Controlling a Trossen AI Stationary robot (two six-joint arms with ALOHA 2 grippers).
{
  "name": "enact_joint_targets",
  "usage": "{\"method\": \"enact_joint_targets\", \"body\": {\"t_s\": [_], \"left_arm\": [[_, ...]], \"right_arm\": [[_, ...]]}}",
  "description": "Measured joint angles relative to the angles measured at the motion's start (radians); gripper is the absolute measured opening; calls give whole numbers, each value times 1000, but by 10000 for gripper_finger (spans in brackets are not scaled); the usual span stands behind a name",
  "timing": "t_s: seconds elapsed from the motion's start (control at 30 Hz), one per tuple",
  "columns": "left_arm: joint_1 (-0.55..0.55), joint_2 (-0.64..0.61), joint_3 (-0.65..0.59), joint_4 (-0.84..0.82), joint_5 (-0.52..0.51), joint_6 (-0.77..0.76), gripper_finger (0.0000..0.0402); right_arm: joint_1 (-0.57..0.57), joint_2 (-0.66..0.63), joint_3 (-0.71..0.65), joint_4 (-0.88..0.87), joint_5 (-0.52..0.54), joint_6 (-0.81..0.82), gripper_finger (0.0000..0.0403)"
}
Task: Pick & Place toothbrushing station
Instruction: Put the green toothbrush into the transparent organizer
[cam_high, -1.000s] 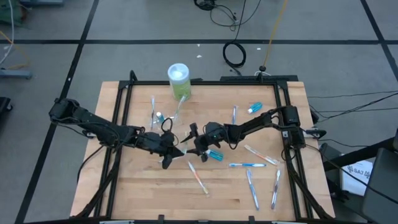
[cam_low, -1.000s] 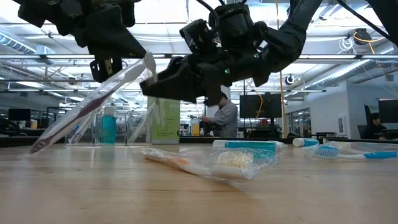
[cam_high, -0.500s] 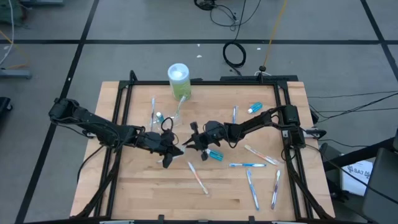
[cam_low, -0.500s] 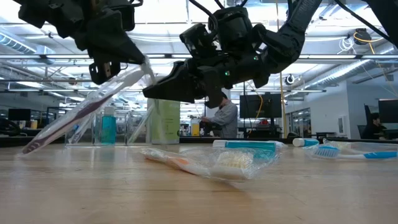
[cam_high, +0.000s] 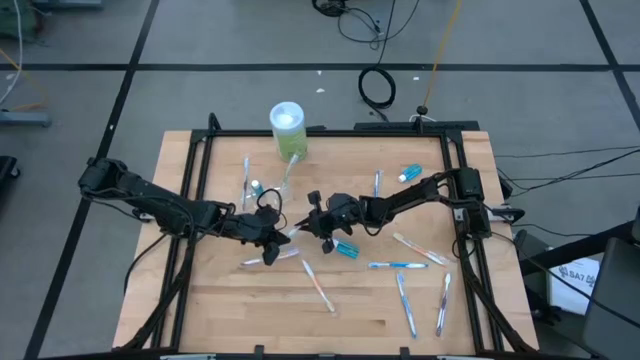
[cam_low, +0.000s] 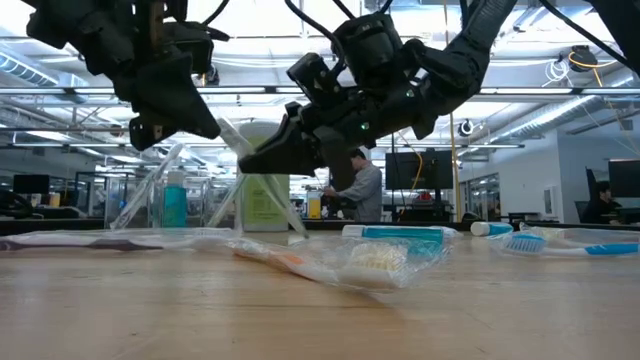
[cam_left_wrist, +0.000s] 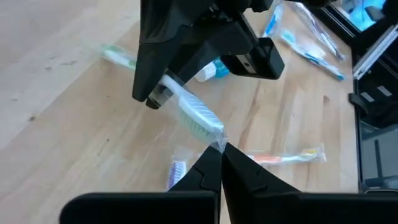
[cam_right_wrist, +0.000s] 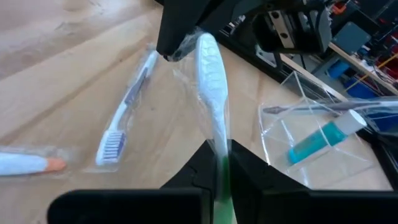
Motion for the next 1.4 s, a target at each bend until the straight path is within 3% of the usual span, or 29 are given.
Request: {"method": "enact_joint_targets", "body": {"t_s": [0.2,0.33,0.5,0.77,0.9,1.17,1.4], "left_arm": [[-4,0,0,-21,31,55,27],[-2,0,0,-29,38,131,52],[5,0,0,-76,35,125,87],[6,0,0,-155,30,147,108],[6,-5,0,-160,-56,167,108],[6,-172,0,-168,-268,352,108],[7,-307,-22,-157,-470,540,108]], "right_arm": [[-4,-1,0,-74,97,-53,21],[-6,0,0,-94,98,-96,17],[-3,0,0,-116,171,-116,19],[-2,-49,-2,-117,198,-36,18],[-9,-135,-1,-113,198,43,19],[-61,-272,-1,-88,-25,266,18],[-95,-281,-1,25,-166,486,19]]}}
